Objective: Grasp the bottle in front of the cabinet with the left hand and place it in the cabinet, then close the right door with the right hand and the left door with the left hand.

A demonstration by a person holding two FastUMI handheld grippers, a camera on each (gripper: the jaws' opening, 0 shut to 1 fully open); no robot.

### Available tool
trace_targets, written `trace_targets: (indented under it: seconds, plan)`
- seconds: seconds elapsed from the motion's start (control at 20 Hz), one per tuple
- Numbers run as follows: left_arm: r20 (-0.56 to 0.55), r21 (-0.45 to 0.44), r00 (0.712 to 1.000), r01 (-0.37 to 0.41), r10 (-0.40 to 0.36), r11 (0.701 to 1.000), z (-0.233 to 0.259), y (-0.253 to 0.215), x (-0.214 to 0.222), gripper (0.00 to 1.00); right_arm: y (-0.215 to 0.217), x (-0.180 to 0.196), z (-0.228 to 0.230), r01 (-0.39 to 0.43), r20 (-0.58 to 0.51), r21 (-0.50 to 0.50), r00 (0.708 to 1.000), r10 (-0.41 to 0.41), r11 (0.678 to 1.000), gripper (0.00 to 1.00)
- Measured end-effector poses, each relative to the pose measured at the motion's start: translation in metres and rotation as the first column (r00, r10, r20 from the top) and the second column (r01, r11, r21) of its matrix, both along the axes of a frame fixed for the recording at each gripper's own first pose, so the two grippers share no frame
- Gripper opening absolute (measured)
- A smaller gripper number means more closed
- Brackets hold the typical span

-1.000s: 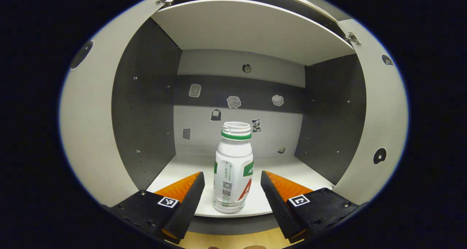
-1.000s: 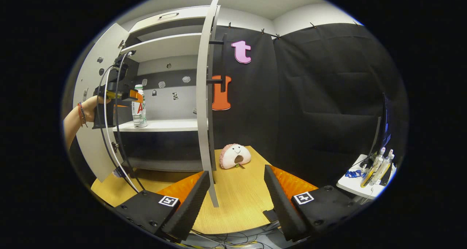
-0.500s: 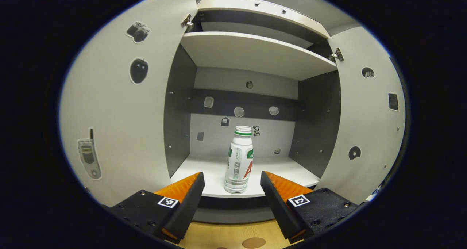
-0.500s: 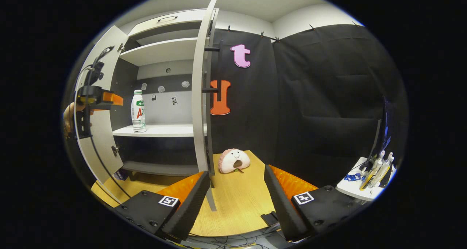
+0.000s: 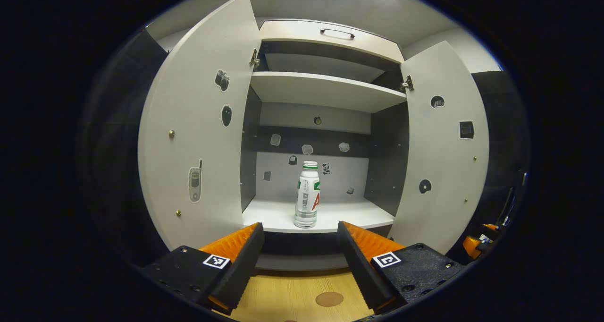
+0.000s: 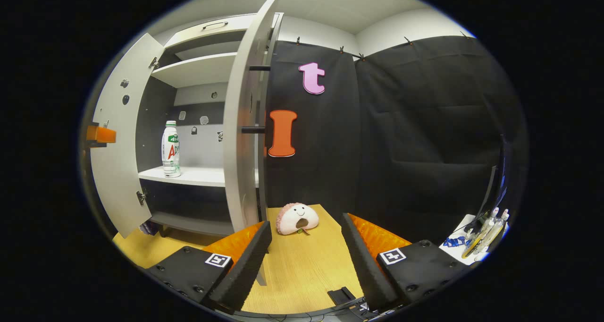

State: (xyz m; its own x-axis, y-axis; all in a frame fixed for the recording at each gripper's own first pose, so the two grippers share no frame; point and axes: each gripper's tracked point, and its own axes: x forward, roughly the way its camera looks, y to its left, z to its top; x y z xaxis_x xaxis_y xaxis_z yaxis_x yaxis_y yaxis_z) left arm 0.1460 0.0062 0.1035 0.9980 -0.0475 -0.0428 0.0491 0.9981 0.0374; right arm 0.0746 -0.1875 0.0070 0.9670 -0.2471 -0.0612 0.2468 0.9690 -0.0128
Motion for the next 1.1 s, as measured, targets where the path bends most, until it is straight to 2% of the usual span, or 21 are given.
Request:
trace_targets:
  seconds: [0.15, 0.3, 0.55, 0.85, 0.9, 0.95, 1.1]
  plan:
    - [-0.006, -0.019, 1.0, -0.002, 0.002, 1.0, -0.002, -0.003, -0.028, 0.95, -0.012, 0.018, 0.004, -0.004, -0.002, 0.033, 1.0, 0.004, 0.999, 0.98]
    - [0.026, 0.005, 0.999, -0.043, 0.043, 0.999, 0.006, 0.006, -0.046, 0.95, -0.021, 0.038, 0.016, -0.004, 0.014, 0.015, 1.0, 0.003, 1.0, 0.98]
    - [0.044, -0.007, 0.994, -0.102, 0.102, 0.995, 0.011, 0.026, -0.067, 0.95, -0.021, 0.065, 0.024, -0.042, 0.019, 0.004, 0.999, 0.042, 0.999, 0.98]
    - [0.066, -0.015, 0.988, -0.14, 0.141, 0.99, 0.021, 0.044, -0.075, 0.95, -0.008, 0.073, 0.021, -0.084, 0.008, -0.001, 0.996, 0.084, 0.996, 0.98]
    - [0.067, -0.019, 0.987, -0.142, 0.143, 0.99, 0.021, 0.046, -0.075, 0.95, -0.009, 0.072, 0.021, -0.081, 0.007, 0.0, 0.997, 0.081, 0.997, 0.96]
    - [0.067, -0.022, 0.987, -0.144, 0.145, 0.989, 0.022, 0.048, -0.076, 0.95, -0.009, 0.073, 0.02, -0.08, 0.007, 0.002, 0.997, 0.08, 0.997, 0.89]
    - [0.064, -0.024, 0.988, -0.143, 0.144, 0.989, 0.021, 0.051, -0.075, 0.95, -0.004, 0.07, 0.021, -0.091, 0.011, -0.003, 0.996, 0.091, 0.996, 0.89]
